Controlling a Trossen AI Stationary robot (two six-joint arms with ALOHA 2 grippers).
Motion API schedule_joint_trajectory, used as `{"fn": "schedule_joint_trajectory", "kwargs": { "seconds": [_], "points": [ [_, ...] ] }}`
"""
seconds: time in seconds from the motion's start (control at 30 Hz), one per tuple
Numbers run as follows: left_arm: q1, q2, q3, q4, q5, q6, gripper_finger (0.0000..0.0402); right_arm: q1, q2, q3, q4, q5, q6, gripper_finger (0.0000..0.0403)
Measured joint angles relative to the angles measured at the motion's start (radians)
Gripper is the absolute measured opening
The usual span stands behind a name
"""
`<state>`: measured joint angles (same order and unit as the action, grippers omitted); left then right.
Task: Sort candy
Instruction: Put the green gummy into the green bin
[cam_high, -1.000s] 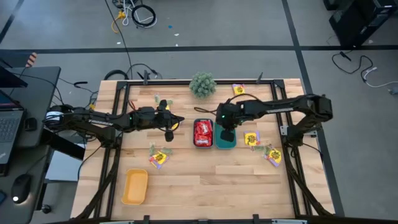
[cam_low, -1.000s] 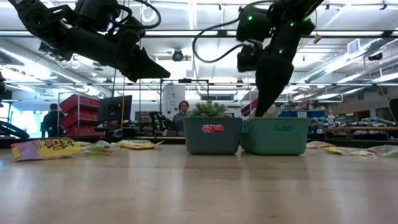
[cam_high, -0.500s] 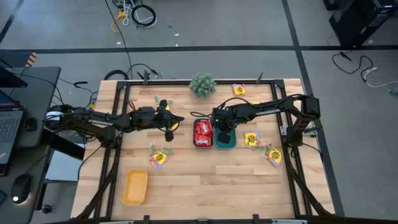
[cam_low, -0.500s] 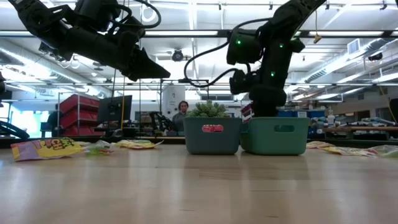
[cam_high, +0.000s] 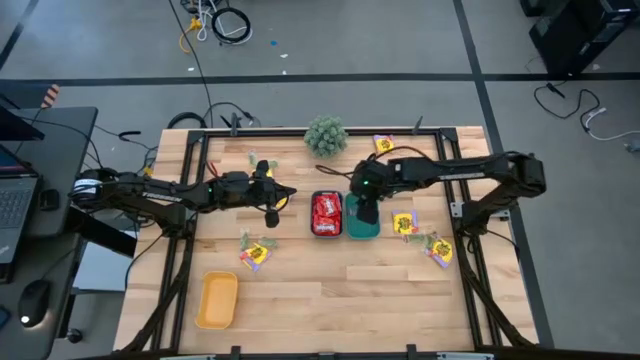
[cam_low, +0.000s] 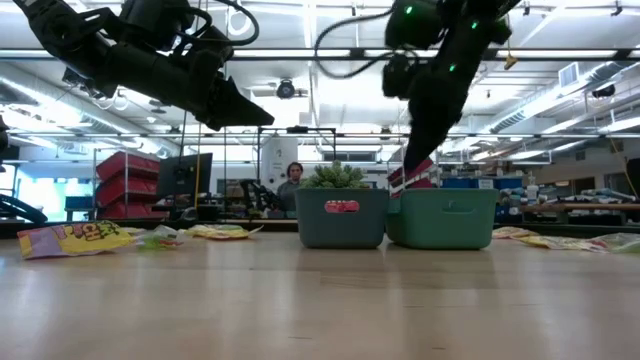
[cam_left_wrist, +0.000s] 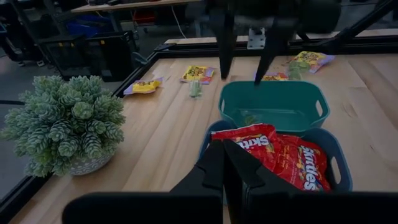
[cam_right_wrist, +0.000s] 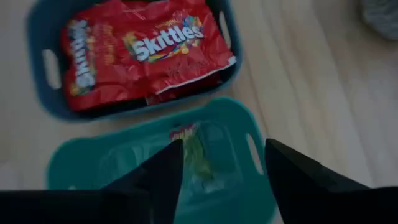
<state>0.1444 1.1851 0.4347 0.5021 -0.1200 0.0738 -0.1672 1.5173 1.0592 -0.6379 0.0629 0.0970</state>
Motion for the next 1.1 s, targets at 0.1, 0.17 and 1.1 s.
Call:
{"fn": "schedule_joint_trajectory", "kwargs": {
  "seconds": [0.1, 0.17, 1.1],
  "points": [
    [0.0, 0.0, 0.0, 0.0, 0.0, 0.0, 0.0, -0.023, -0.072, 0.0, -0.087, 0.038, -0.038, 0.0228],
    [0.0, 0.0, 0.0, 0.0, 0.0, 0.0, 0.0, -0.054, -0.11, 0.0, -0.155, 0.079, -0.083, 0.0232],
    [0.0, 0.0, 0.0, -0.034, 0.0, 0.008, 0.0, -0.445, 0.131, -0.121, -0.043, 0.024, -0.568, 0.0215]
  ]
}}
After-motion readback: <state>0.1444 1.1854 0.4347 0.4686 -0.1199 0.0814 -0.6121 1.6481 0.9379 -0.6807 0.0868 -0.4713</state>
